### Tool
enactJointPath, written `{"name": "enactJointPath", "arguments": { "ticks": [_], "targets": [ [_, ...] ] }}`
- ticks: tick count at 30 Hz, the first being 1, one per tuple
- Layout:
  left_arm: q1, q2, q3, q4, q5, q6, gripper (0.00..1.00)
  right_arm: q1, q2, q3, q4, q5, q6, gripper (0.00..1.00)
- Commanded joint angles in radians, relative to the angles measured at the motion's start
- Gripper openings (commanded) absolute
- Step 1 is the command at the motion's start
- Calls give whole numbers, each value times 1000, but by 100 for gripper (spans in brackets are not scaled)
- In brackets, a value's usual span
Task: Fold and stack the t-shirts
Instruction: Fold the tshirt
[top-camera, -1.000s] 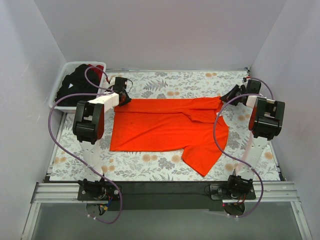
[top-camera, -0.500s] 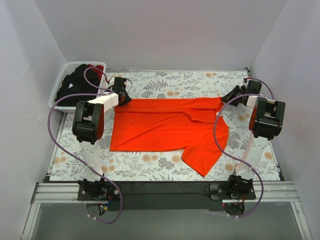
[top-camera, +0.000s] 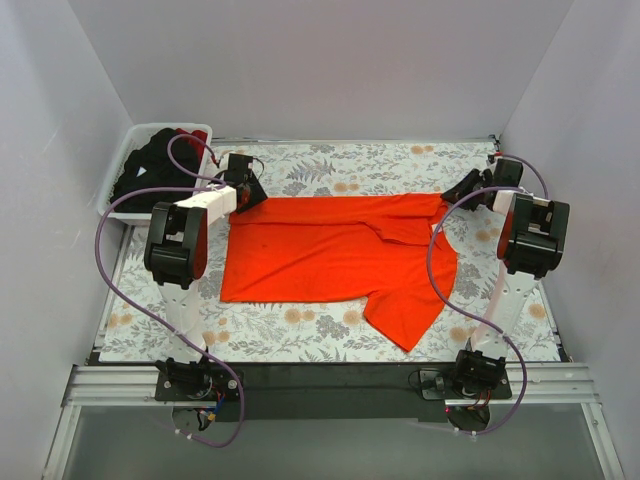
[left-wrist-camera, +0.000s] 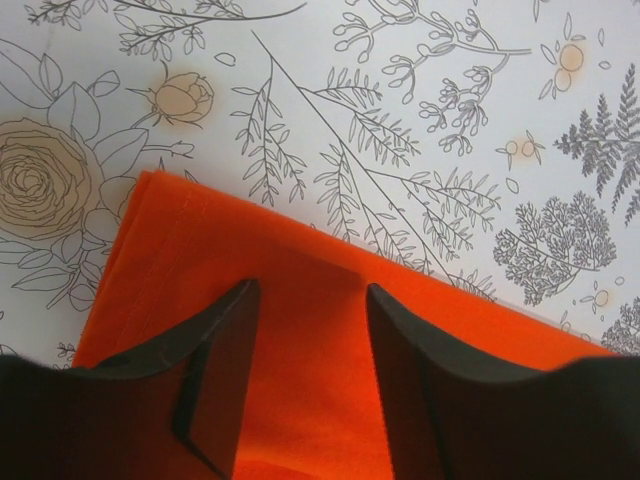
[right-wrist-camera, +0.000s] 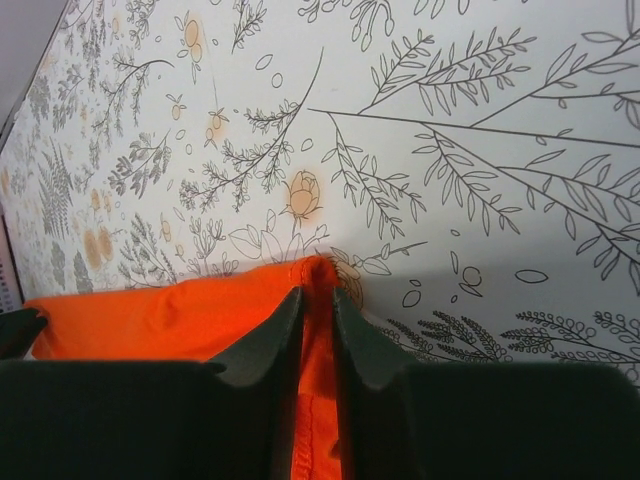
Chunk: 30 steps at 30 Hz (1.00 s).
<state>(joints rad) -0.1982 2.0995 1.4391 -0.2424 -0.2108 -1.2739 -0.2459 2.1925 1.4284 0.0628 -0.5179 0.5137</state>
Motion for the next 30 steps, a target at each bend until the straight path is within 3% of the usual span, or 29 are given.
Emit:
{"name": "enactJointPath", "arguments": {
  "ticks": [1,5,8,16,23,27,30],
  "targets": [
    [19,-24,-22,-98,7,16,51,-4,-22,-3,32,10,-37,24],
    [16,-70,-3,-97,27,28,65,5,-104,-19,-6,10,-72,34],
    [8,-124,15,-103,56,51,72,16,-186,-51,-58,36,-113,35],
    [-12,-364,-52,-124,28,84,77,137,-456,-255,-210,206,-288,38],
    [-47,-686,-342,-117,-38,123,77,457,-608,-376,-259,412,-440,33],
    [-72,-878,-578,-87,-44,128,77,569,-577,-353,-276,446,-494,29],
    [-78,-935,-661,-69,-61,134,77,638,-518,-312,-299,476,-511,27]
  ]
}}
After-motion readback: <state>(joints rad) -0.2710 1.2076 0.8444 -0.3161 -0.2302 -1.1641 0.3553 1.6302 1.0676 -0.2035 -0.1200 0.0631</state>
